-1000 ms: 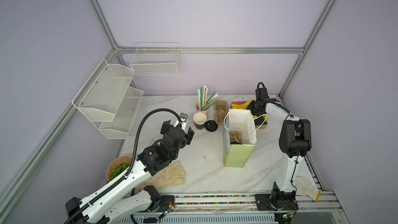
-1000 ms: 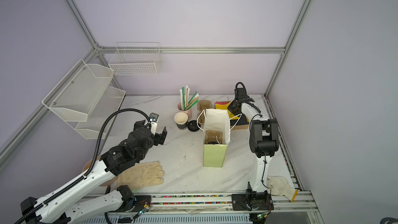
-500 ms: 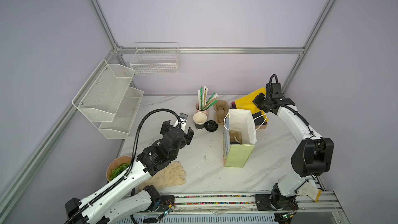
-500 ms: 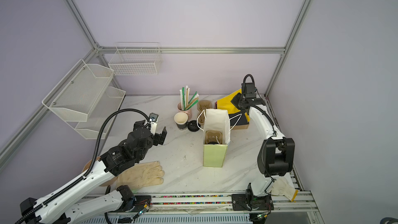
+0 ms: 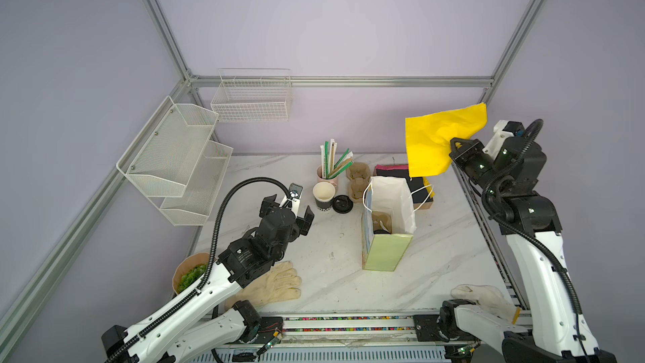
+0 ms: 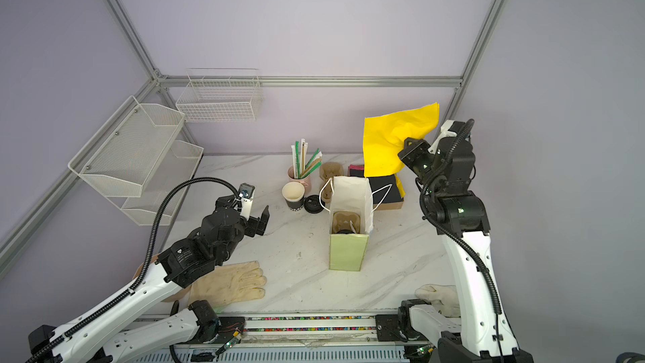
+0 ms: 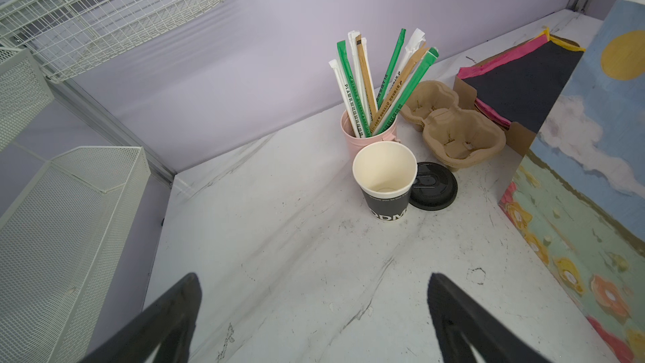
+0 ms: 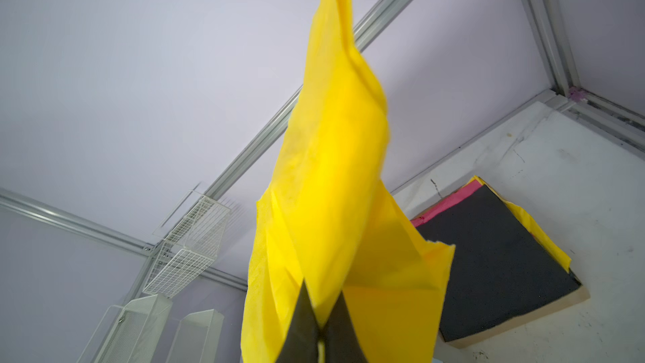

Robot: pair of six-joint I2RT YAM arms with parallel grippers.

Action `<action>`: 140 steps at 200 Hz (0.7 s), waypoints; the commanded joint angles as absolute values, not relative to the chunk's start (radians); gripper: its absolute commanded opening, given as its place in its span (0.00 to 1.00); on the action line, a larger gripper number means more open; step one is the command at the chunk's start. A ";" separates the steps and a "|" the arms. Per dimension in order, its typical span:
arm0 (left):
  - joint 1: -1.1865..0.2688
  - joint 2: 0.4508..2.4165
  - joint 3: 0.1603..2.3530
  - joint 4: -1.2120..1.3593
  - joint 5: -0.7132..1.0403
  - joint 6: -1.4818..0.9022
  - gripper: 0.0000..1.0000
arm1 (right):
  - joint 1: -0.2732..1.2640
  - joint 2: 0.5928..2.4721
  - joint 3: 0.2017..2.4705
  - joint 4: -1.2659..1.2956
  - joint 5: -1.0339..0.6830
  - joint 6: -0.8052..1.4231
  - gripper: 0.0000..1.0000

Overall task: Pack the takeout coffee
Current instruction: 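Lift the yellow napkin up out of the box with the right gripper, then carry the yellow napkin over the bag opening with the right gripper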

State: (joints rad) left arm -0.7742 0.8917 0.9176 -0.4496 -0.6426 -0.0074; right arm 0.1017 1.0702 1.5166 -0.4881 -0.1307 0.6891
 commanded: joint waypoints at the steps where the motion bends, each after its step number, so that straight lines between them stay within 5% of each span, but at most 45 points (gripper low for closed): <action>1: -0.771 0.867 0.889 -0.424 -0.635 -0.024 1.00 | 0.121 1.043 1.502 -0.601 -0.172 0.633 0.00; 90: -0.771 0.874 0.892 -0.431 -0.641 -0.026 1.00 | 0.362 0.982 1.398 -0.764 0.005 0.557 0.00; 140: -0.772 0.885 0.892 -0.434 -0.646 -0.023 1.00 | 0.600 1.090 1.436 -0.854 0.274 0.621 0.00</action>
State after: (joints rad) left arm -0.7742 0.8848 0.9176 -0.4503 -0.6403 -0.0147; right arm 0.4988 1.0397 1.4090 -0.7753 0.0944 0.5850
